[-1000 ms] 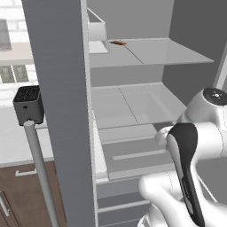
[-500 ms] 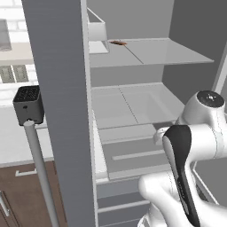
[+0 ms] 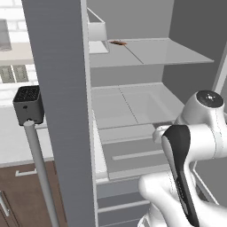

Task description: Take the strawberry from the fridge and place it on top of the pancake, located on the dining counter.

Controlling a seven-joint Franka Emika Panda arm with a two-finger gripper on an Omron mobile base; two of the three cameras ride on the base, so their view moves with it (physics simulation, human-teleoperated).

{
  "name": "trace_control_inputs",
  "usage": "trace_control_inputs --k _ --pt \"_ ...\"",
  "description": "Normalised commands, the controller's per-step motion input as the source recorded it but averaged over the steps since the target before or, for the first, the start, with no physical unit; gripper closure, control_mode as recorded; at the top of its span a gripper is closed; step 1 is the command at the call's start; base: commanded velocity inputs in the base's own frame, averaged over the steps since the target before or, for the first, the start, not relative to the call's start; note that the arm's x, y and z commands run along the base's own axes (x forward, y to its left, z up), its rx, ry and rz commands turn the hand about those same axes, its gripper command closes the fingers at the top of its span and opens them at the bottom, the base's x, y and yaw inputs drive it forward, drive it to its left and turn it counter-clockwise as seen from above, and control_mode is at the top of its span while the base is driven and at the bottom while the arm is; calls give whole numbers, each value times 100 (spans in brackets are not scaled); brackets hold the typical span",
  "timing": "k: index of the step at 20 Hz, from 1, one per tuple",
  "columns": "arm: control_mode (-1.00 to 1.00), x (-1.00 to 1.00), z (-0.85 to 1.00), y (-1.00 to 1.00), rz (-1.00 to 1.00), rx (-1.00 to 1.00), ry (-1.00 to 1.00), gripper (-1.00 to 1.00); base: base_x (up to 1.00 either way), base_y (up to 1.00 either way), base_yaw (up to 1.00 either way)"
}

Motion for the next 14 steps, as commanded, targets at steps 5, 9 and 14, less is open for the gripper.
trace_control_inputs --k 5,9,14 --pt "-100 0 0 0 0 0 0 100 0 0 0" --pt "100 -4 0 0 0 0 0 100 -11 -1 4" --pt "100 0 0 0 0 0 0 100 -46 -13 16"
